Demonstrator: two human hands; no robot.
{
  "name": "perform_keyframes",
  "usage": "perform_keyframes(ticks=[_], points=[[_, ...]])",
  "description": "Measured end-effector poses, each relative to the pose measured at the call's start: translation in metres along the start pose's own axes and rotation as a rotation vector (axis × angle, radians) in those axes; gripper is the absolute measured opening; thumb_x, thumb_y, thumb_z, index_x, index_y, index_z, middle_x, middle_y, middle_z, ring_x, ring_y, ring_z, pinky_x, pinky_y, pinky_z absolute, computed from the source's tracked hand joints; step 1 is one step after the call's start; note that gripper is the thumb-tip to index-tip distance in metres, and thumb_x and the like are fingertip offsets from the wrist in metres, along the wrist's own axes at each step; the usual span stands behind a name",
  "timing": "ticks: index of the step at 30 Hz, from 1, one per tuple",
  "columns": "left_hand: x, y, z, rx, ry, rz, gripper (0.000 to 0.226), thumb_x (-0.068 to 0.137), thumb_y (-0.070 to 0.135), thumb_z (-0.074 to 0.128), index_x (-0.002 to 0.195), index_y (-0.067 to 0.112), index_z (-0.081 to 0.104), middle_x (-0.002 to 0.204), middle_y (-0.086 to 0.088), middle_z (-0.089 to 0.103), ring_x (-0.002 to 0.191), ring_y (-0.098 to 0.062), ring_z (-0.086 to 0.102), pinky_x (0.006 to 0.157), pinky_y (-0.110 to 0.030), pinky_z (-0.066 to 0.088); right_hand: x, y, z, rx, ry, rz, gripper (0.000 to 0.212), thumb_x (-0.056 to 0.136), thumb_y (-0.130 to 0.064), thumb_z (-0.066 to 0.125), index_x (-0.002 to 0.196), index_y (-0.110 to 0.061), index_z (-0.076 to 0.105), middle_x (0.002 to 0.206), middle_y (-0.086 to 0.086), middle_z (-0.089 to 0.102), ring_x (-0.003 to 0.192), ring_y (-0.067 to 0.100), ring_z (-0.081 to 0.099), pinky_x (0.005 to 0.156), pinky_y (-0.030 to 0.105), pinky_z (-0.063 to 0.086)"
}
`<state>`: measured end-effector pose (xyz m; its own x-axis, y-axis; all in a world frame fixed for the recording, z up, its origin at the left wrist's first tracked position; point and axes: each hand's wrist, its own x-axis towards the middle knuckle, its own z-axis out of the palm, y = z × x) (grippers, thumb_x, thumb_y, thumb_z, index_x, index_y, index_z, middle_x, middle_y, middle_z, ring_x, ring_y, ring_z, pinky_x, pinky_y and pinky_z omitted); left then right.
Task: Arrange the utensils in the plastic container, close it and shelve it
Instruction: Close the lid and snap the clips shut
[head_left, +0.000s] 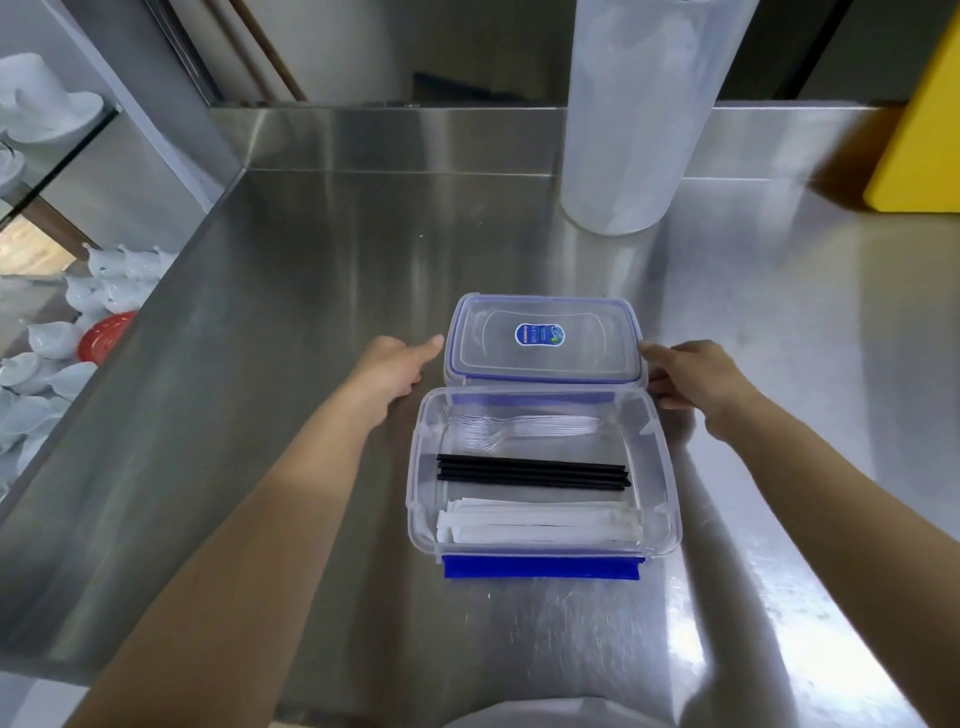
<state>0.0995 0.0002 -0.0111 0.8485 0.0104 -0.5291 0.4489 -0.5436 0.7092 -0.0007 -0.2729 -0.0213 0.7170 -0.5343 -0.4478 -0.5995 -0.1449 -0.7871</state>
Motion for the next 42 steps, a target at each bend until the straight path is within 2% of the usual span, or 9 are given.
perform_keyframes(ticks=[2,5,9,13,17,23,29,34,42], points=[[0.001,0.001,0.005,-0.092,-0.081,0.031,0.041,0.088,0.031,0.064,0.11,-0.003,0.061,0.104,-0.014,0.069,0.092,-0.023,0.065,0.087,-0.032,0.053,-0.001,0.001,0.003,0.043,-0.059,0.004,0.036,0.088,-0.026,0.061,0.099,0.008,0.062,0.082,0.017,0.058,0.068,0.025,0.052,0.063,0.031,0.05],[-0.002,0.004,0.013,-0.134,-0.123,0.063,0.031,0.087,0.016,0.067,0.109,-0.005,0.062,0.089,-0.012,0.069,0.074,-0.019,0.066,0.08,-0.029,0.055,0.0,-0.004,0.007,0.042,-0.089,-0.042,0.029,0.086,-0.02,0.063,0.095,0.009,0.063,0.08,0.017,0.059,0.065,0.025,0.053,0.073,0.038,0.053],[-0.009,0.023,0.004,-0.266,-0.065,0.112,0.022,0.082,0.007,0.071,0.102,0.001,0.063,0.09,-0.014,0.068,0.078,-0.022,0.065,0.083,-0.032,0.054,-0.008,-0.022,0.004,0.098,-0.027,-0.145,0.02,0.084,-0.016,0.066,0.071,-0.004,0.059,0.076,0.017,0.055,0.054,0.021,0.046,0.052,0.026,0.042],[-0.036,0.05,-0.032,-0.387,-0.119,0.229,0.01,0.079,0.001,0.07,0.085,0.006,0.063,0.061,-0.001,0.071,0.058,-0.013,0.068,0.063,-0.024,0.057,-0.033,-0.046,-0.015,0.146,0.016,-0.32,0.021,0.085,-0.022,0.065,0.086,-0.002,0.06,0.066,0.009,0.055,0.053,0.016,0.046,0.052,0.025,0.039],[-0.082,0.046,-0.057,-0.363,-0.277,0.215,0.027,0.063,0.005,0.074,0.084,0.009,0.058,0.065,-0.003,0.072,0.057,-0.012,0.069,0.055,-0.024,0.058,-0.066,-0.043,-0.032,0.054,0.02,-0.395,0.035,0.085,-0.03,0.064,0.088,0.004,0.06,0.061,0.008,0.054,0.048,0.014,0.046,0.048,0.024,0.039],[-0.113,0.004,-0.054,-0.194,-0.397,0.084,0.035,0.054,0.005,0.074,0.084,0.004,0.055,0.061,-0.006,0.072,0.056,-0.016,0.071,0.053,-0.029,0.059,-0.101,0.002,-0.034,-0.029,-0.047,-0.291,0.039,0.082,-0.026,0.068,0.08,0.012,0.057,0.048,0.008,0.049,0.039,0.015,0.04,0.042,0.026,0.034],[-0.114,-0.029,-0.041,-0.167,-0.398,-0.011,0.024,0.072,-0.005,0.073,0.087,0.002,0.055,0.077,-0.014,0.067,0.059,-0.016,0.071,0.055,-0.031,0.06,-0.118,0.031,-0.028,-0.162,-0.035,-0.284,0.034,0.083,-0.03,0.067,0.073,0.002,0.062,0.046,0.002,0.052,0.039,0.011,0.045,0.044,0.024,0.036],[-0.115,-0.041,-0.039,-0.153,-0.351,-0.03,0.027,0.072,-0.005,0.074,0.091,-0.001,0.055,0.093,-0.021,0.063,0.071,-0.022,0.068,0.057,-0.033,0.061,-0.123,0.039,-0.02,-0.269,-0.045,-0.319,0.03,0.087,-0.033,0.061,0.077,-0.005,0.061,0.068,0.01,0.063,0.057,0.02,0.052,0.06,0.034,0.048],[-0.115,-0.042,-0.038,-0.098,-0.32,-0.018,0.036,0.071,0.001,0.078,0.097,0.004,0.054,0.093,-0.01,0.059,0.085,-0.019,0.062,0.059,-0.035,0.057,-0.126,0.038,-0.017,-0.281,-0.024,-0.33,0.03,0.088,-0.034,0.059,0.079,-0.005,0.061,0.07,0.009,0.064,0.059,0.02,0.054,0.057,0.029,0.045]])
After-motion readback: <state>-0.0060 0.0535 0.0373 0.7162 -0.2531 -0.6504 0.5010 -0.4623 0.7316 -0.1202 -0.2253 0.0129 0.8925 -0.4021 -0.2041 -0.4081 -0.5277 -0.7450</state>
